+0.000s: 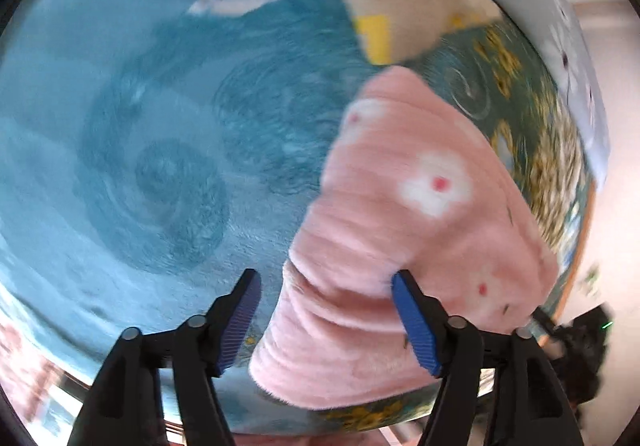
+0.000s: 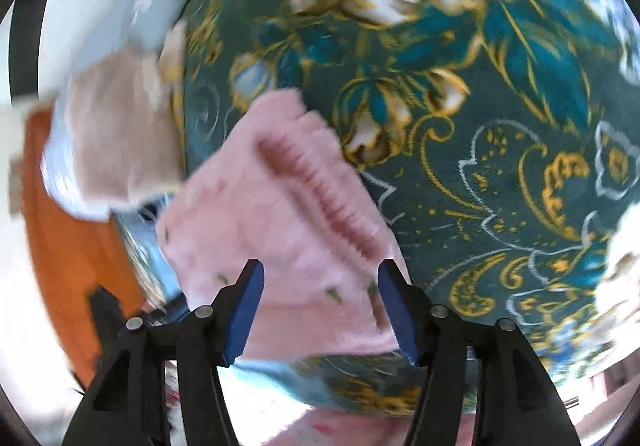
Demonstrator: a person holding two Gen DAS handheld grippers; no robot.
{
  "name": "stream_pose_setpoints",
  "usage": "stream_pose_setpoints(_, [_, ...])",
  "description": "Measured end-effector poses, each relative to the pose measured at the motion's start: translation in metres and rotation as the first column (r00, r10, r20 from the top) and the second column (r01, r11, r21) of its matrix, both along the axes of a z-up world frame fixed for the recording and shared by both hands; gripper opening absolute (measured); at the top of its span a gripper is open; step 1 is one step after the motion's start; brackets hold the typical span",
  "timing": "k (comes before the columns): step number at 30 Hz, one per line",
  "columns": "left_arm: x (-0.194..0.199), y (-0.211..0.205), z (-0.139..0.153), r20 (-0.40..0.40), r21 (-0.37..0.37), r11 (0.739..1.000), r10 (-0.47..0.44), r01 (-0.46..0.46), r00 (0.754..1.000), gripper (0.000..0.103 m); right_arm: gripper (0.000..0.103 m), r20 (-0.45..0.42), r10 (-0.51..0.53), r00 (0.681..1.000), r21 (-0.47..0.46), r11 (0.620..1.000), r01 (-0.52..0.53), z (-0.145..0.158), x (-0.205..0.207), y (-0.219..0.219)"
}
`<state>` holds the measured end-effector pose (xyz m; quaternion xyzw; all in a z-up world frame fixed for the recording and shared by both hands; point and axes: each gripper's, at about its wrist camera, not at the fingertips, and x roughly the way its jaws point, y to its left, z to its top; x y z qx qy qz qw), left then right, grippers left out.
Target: Fold clothes
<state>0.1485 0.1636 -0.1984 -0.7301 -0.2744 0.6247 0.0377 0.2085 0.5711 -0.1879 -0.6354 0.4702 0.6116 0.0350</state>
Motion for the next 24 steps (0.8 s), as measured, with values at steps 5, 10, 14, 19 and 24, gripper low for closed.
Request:
stream_pose_setpoints(5, [0.007, -0.01, -0.029, 0.013, 0.124, 0.987, 0.102, -0.103, 0.995, 0.079, 0.069, -0.033, -0.047, 0.998, -0.079, 0.996, 0.044, -0.03, -0.001, 0.005])
stream_pose_setpoints(10, [0.011, -0.014, -0.045, 0.014, 0.213, 0.962, 0.169, -0.168, 0.986, 0.079, 0.07, -0.073, -0.102, 0.992, -0.189, 0.978, 0.086, -0.052, -0.003, 0.011])
stream_pose_setpoints(14, [0.014, -0.012, -0.045, 0.014, 0.254, 0.947, 0.202, -0.198, 0.979, 0.072, 0.072, -0.08, -0.125, 0.989, -0.212, 0.971, 0.106, -0.052, -0.005, 0.006])
stream_pose_setpoints(19, [0.012, -0.004, -0.03, -0.019, 0.244, 0.956, 0.176, -0.166, 0.984, 0.049, 0.056, -0.087, -0.144, 0.986, -0.218, 0.968, 0.122, -0.046, -0.008, -0.001])
stream_pose_setpoints(24, [0.004, -0.009, -0.012, -0.059, 0.244, 0.962, 0.143, -0.125, 0.988, 0.034, 0.042, -0.102, -0.155, 0.983, -0.203, 0.97, 0.132, -0.023, -0.002, -0.005])
